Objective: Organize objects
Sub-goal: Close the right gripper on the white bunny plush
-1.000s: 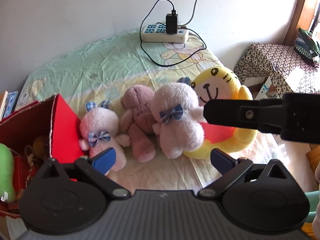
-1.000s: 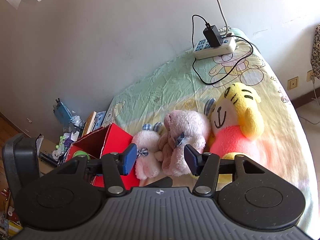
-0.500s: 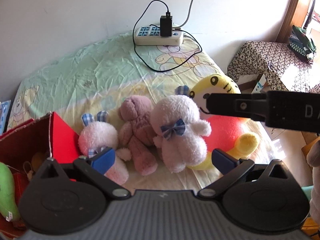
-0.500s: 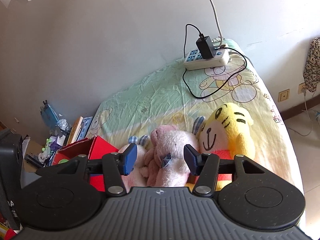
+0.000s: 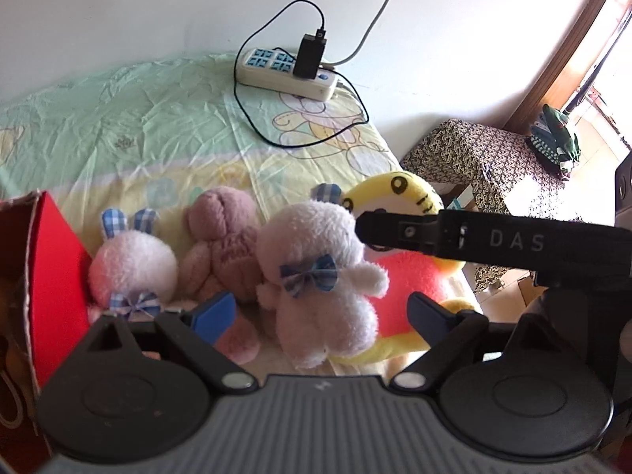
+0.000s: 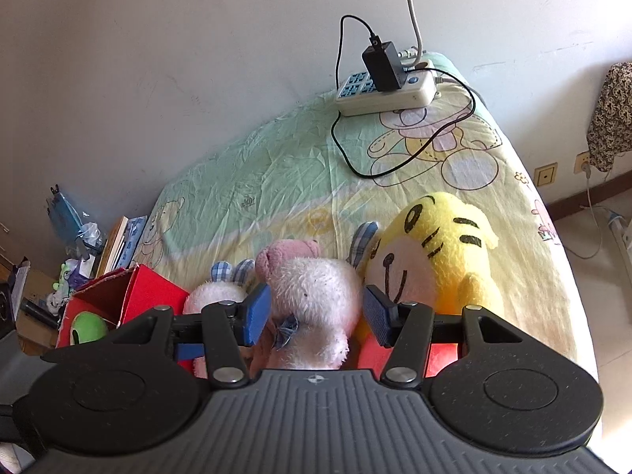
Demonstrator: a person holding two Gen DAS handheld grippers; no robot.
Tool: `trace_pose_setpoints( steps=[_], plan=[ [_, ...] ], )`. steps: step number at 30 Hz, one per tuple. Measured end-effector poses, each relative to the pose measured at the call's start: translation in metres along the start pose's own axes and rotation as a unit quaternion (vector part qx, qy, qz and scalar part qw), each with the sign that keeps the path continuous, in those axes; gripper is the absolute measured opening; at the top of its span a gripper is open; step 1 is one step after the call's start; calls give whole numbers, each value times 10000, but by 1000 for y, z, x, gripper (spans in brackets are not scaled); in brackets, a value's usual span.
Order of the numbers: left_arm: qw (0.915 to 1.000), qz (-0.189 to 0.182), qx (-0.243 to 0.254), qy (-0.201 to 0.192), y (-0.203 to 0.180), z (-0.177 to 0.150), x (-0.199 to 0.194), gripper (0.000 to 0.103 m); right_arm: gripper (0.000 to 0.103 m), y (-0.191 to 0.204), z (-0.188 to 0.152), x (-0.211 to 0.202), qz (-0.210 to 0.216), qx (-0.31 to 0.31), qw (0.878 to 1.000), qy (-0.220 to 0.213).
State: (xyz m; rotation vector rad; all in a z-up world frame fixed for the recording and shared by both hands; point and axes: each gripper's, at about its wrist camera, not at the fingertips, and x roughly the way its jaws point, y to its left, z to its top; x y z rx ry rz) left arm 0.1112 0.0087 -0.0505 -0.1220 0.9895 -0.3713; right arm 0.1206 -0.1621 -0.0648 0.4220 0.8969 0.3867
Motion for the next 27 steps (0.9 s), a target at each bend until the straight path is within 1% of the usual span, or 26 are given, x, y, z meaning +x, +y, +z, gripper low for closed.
trace_pose_setpoints(
  steps=[2, 4, 9, 11, 15, 17, 20, 21, 24, 25, 27],
  plan=[
    [10000, -74, -3, 57, 3, 2, 9, 92, 56, 0, -1, 6, 25, -5, 10000, 85],
    [9999, -71, 1, 127, 7, 4, 18, 92, 56, 1, -1, 13, 26, -32, 9998, 175],
    [9991, -198, -123, 356, 17, 4, 41, 92, 56, 3, -3, 27, -90, -116, 9994, 324],
    [9988, -249, -146, 401, 19, 3, 48, 92, 56, 3, -4, 32, -57, -85, 9992, 393],
    [9982, -378, -191, 431, 21, 4, 57, 90, 57, -1, -2, 35, -29, 24, 9992, 390],
    [9971, -512, -255, 498, 23, 4, 61, 82, 54, 0, -2, 36, -12, 7, 9993, 383],
    [9965, -549, -246, 581, 22, 2, 68, 75, 50, 5, -2, 37, -69, -149, 9993, 339],
    [9964, -557, -238, 586, 23, 1, 69, 74, 48, 6, -2, 37, -87, -195, 9992, 328],
    [9967, -603, -202, 511, 22, 1, 66, 67, 46, 9, -2, 36, -83, -304, 9991, 301],
    [9966, -641, -180, 483, 22, 2, 64, 62, 46, 10, -2, 36, -73, -318, 9990, 289],
    [9969, -627, -133, 451, 21, 2, 61, 60, 45, 10, -2, 34, -46, -331, 9991, 254]
  ],
)
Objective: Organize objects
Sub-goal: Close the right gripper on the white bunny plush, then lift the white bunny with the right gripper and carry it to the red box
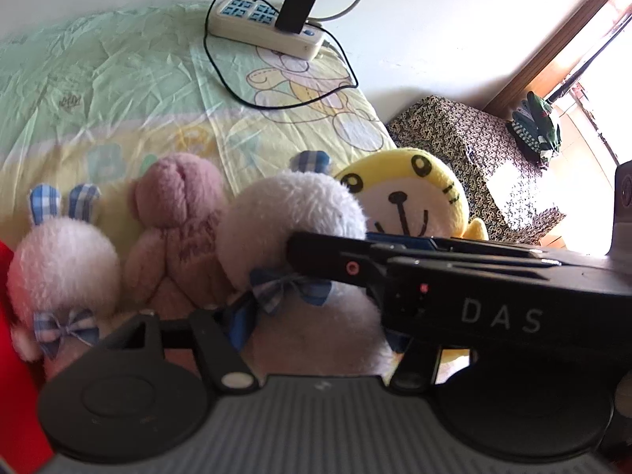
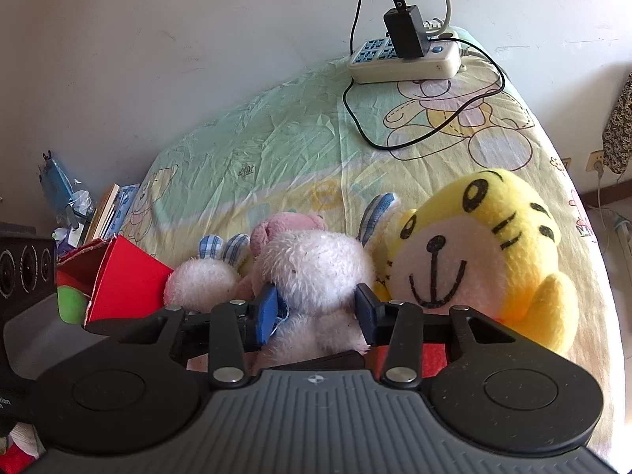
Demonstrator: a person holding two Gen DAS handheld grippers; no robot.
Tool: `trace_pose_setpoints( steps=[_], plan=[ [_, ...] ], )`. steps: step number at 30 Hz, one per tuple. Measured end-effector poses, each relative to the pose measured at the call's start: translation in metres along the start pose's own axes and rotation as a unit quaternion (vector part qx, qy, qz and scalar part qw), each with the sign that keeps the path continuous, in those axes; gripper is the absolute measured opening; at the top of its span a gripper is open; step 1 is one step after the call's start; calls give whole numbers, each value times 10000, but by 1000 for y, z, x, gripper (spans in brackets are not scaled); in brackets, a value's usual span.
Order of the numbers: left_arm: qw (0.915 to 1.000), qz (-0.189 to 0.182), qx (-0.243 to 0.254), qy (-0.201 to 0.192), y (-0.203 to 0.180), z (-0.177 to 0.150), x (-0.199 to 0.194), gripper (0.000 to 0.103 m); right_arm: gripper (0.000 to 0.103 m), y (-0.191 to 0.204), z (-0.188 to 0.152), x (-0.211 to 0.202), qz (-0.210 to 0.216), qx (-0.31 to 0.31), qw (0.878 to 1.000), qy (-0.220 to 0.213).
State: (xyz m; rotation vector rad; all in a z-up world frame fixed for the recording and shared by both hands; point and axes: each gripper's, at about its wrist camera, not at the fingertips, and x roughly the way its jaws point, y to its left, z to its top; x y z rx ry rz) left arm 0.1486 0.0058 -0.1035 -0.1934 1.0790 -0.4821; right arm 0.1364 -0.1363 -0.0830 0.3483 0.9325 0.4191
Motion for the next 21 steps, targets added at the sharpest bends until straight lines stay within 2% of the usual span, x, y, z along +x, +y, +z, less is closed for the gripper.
trace_pose_setpoints(
  steps=[11, 21],
  plan=[
    [9993, 268, 220, -162, -9, -5, -8, 57, 44, -16, -6, -7, 430, 468, 9979, -109],
    [9971, 404, 475, -427, -26, -8, -24, 57, 44, -16, -10, -25, 681, 514, 9958, -329]
  ],
)
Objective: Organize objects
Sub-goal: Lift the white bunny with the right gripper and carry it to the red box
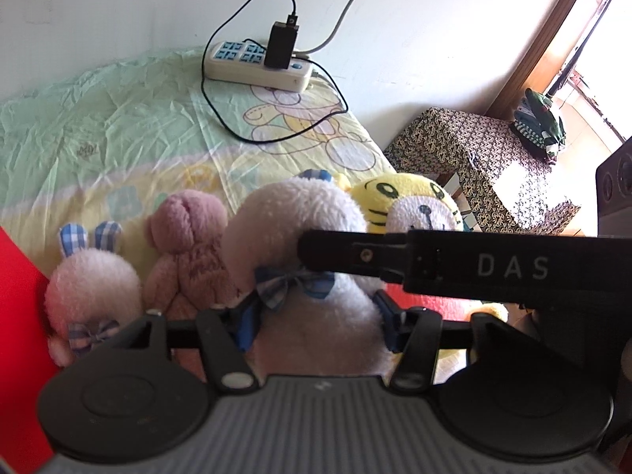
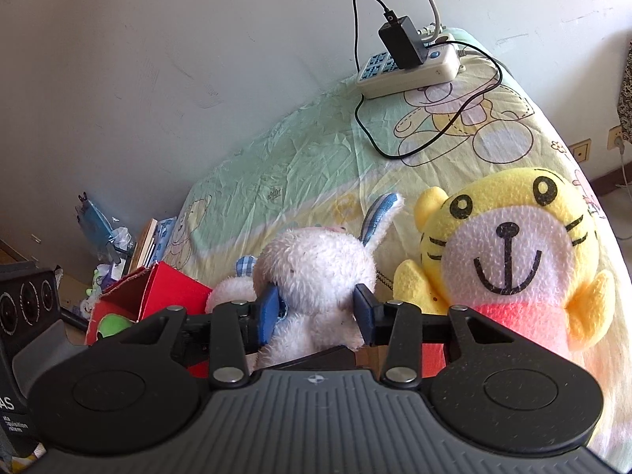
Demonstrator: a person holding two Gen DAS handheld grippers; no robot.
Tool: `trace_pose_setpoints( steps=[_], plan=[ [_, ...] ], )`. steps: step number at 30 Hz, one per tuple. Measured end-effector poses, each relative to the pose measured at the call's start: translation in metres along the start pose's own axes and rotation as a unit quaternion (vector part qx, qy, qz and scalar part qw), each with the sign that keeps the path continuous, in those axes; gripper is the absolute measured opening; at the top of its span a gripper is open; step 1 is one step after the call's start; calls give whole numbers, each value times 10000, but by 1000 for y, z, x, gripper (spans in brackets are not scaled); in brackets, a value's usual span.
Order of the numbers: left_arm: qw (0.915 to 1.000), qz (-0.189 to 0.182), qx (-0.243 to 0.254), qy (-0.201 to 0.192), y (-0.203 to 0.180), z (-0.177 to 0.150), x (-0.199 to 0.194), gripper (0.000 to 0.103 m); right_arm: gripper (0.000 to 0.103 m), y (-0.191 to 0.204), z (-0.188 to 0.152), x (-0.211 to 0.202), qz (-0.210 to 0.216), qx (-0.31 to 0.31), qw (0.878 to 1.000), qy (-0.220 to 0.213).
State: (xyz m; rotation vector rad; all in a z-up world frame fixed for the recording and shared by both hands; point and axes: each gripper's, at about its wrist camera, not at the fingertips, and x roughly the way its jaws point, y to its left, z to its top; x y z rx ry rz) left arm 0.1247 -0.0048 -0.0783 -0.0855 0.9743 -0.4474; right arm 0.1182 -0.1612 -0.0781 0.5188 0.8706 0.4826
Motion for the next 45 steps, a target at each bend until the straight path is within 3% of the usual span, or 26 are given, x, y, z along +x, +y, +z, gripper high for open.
trace_pose_setpoints(
  steps=[23, 45],
  plan=[
    [9983, 145, 161, -544, -26, -14, -54, 57, 43, 29, -10, -42, 311, -193, 9987, -340],
    [9900, 577, -459, -1206, -18, -65, -140, 57, 43, 97, -38, -54, 812, -856, 9927, -262]
  ],
)
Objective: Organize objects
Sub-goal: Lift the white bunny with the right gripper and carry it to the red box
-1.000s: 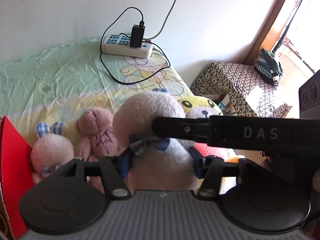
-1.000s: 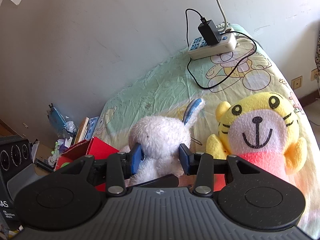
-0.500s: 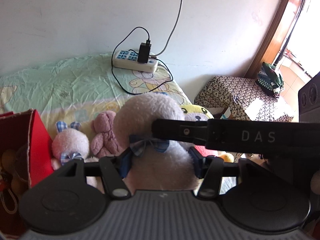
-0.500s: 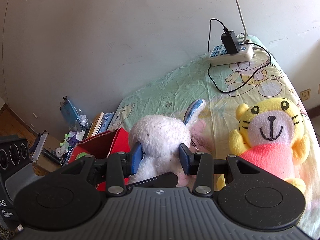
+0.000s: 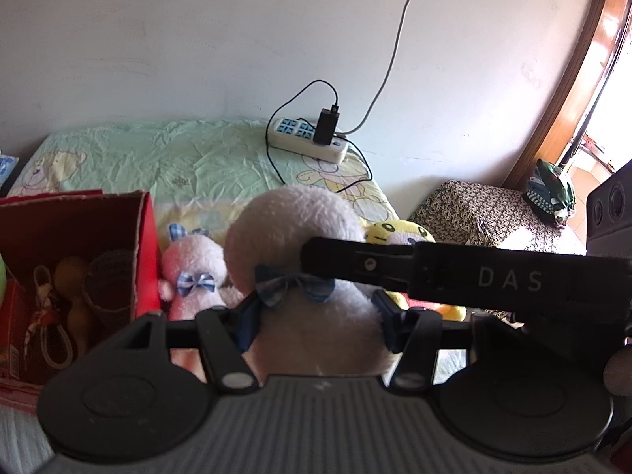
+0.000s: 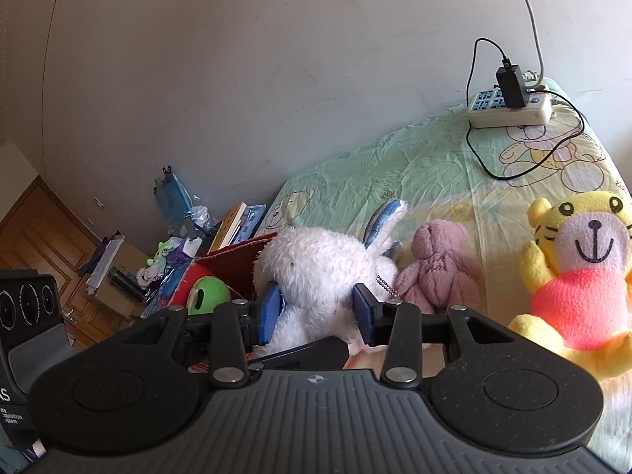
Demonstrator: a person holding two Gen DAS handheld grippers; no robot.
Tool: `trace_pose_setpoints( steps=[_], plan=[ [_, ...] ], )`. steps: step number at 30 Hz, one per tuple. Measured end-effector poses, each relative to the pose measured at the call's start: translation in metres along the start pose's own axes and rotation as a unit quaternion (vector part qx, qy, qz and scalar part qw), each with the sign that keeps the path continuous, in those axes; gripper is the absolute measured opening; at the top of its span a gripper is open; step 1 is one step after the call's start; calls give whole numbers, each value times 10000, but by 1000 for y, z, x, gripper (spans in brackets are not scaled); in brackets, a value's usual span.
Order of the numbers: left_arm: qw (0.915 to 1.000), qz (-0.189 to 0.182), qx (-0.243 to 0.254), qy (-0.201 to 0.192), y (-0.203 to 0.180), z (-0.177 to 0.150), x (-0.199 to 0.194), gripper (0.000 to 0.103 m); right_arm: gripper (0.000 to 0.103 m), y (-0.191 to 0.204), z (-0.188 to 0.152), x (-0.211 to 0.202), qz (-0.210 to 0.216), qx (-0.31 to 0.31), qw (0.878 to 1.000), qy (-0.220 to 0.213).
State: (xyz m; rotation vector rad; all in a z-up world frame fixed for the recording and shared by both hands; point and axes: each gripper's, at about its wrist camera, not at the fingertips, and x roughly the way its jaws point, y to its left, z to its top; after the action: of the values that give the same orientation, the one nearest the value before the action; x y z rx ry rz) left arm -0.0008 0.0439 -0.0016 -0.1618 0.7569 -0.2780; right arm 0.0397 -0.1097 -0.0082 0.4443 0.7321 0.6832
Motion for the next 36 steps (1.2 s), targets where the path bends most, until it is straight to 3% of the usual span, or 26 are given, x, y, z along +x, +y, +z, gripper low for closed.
trace_pose_setpoints(
  steps=[16, 26, 36],
  plan=[
    [9999, 37, 66, -113, 81, 17, -35, 57, 43, 75, -4, 63, -188, -190, 9996, -128],
    [9998, 171, -81, 67, 148, 18, -39, 57, 43, 104, -14, 116, -246, -194, 9995, 92],
    [9992, 226, -87, 307, 183, 13, -27, 57, 43, 113, -21, 150, -377, -101, 9985, 393]
  ],
)
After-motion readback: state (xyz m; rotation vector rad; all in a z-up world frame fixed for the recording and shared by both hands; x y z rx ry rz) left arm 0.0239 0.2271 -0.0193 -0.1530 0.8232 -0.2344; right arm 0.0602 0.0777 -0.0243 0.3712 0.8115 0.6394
